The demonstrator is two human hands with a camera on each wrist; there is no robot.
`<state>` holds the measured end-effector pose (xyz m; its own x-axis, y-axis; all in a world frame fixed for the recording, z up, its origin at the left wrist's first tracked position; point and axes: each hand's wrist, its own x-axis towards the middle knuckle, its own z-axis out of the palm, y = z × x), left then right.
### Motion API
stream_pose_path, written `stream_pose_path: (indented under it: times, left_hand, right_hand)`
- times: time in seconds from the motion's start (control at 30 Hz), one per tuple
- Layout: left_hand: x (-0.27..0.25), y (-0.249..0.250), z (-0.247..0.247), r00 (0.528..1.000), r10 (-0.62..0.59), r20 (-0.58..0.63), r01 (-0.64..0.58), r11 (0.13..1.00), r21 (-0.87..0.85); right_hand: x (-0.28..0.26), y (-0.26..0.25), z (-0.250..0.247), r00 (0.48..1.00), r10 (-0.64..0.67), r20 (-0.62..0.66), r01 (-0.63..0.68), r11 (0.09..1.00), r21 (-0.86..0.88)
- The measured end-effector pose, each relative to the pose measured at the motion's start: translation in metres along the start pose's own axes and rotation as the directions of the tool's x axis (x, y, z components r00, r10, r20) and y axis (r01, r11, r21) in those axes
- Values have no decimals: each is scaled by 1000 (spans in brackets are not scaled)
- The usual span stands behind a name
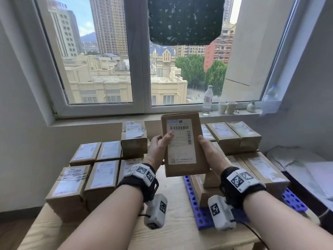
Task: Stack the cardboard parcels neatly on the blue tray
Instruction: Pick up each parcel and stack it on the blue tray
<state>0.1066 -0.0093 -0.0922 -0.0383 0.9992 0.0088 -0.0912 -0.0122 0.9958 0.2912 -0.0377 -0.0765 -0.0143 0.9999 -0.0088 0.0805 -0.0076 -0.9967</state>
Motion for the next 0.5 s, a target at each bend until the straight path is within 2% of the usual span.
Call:
stream_pose_path:
  times: [0.23,0.33,0.5]
  left_hand:
    - [6,-15,115,999,0,50,-1,1000,23]
    - [6,-20,165,995,-8,96,0,996,84]
    - [8,-28,236,992,-63,106,41,980,194]
  right_hand:
    - [3,17,-111,999,-30,-39,30,999,13]
    - [10,27,-161,998,-32,-56,34,999,22]
    - [28,48,-236,994,35,-99,-32,999,23]
